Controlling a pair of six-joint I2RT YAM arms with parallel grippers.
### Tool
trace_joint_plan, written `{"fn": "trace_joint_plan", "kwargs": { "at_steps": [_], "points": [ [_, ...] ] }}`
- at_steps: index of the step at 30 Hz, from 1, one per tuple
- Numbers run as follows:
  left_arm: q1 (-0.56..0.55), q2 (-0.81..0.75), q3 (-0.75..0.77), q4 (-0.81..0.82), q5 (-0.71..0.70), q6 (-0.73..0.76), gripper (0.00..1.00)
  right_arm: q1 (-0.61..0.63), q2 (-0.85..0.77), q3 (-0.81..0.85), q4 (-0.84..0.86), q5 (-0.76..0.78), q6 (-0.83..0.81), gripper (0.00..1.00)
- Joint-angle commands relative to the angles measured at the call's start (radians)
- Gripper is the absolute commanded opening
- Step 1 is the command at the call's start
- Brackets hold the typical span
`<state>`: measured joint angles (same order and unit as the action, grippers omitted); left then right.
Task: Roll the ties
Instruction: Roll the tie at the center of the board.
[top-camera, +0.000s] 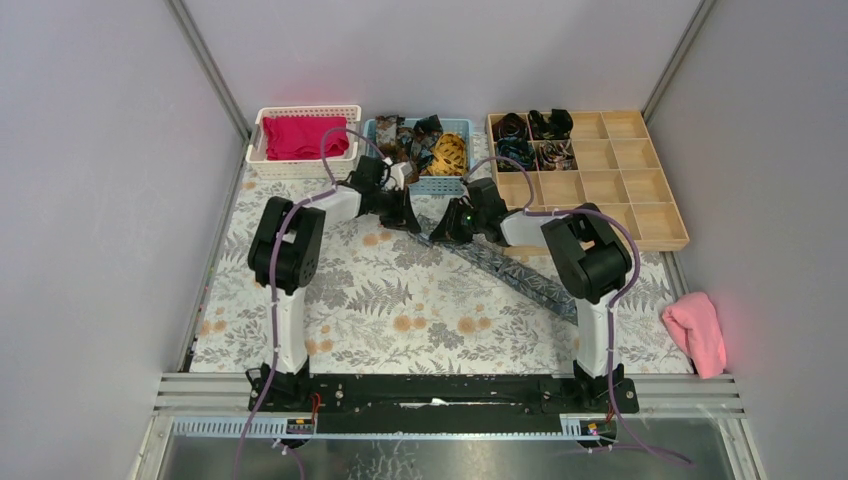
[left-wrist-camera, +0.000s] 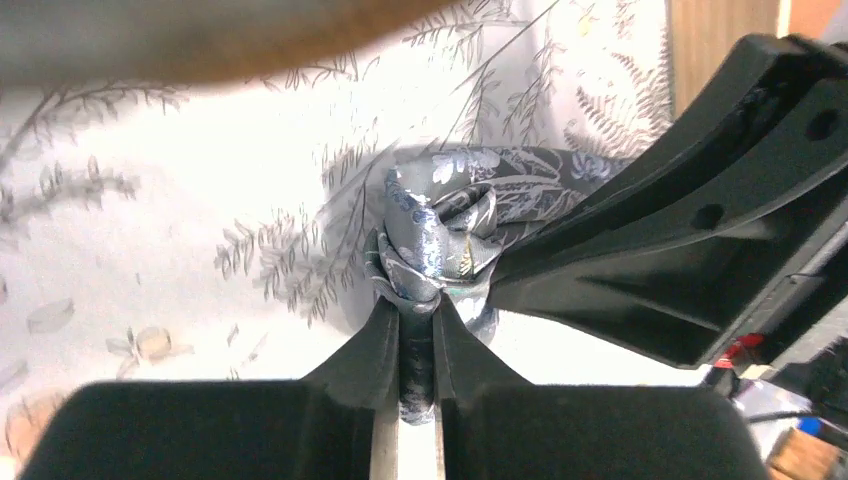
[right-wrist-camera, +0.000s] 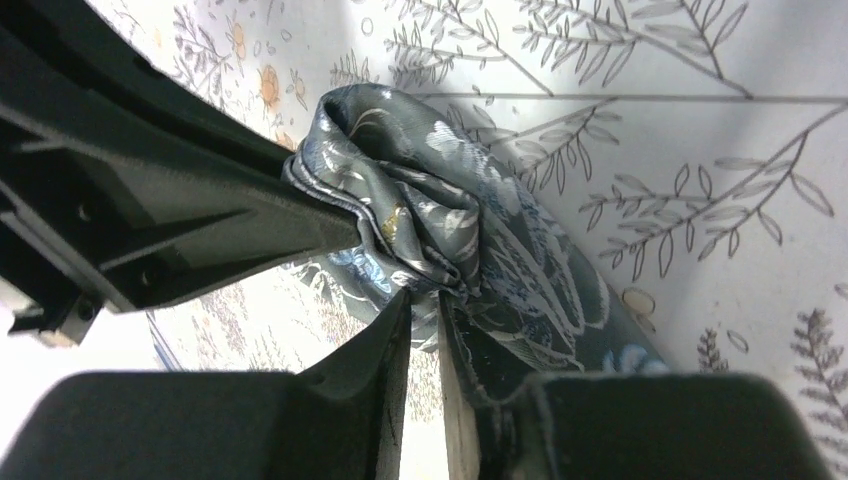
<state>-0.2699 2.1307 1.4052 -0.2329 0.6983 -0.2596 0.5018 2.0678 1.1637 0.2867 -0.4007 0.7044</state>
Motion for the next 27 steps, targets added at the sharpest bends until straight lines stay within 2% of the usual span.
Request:
{"fn": "trace_joint_plan", "kwargs": {
  "at_steps": [1, 5, 10, 17, 21, 27],
  "points": [
    [-0.070, -0.116, -0.099, -0.032, -0.277, -0.101, 0.00, -0.002, -0.088, -0.035, -0.083, 0.066, -0.049, 0.24],
    [-0.121, -0.189, -0.144, -0.082, -0.499, -0.169, 0.00, 0.001, -0.149, -0.068, -0.084, 0.067, -0.045, 0.28],
    [-0.146, -0.236, -0.182, -0.174, -0.669, -0.219, 0.00, 0.015, -0.200, -0.109, -0.088, 0.069, -0.048, 0.29],
    [-0.183, -0.317, -0.307, -0.260, -0.847, -0.281, 0.00, 0.148, -0.258, -0.090, -0.203, 0.204, -0.134, 0.28],
    [-0.214, -0.385, -0.340, -0.332, -0.960, -0.325, 0.00, 0.210, -0.254, -0.081, -0.223, 0.227, -0.132, 0.26],
    [-0.236, -0.486, -0.366, -0.391, -1.022, -0.354, 0.00, 0.260, -0.222, -0.046, -0.227, 0.238, -0.144, 0.22]
  ]
}}
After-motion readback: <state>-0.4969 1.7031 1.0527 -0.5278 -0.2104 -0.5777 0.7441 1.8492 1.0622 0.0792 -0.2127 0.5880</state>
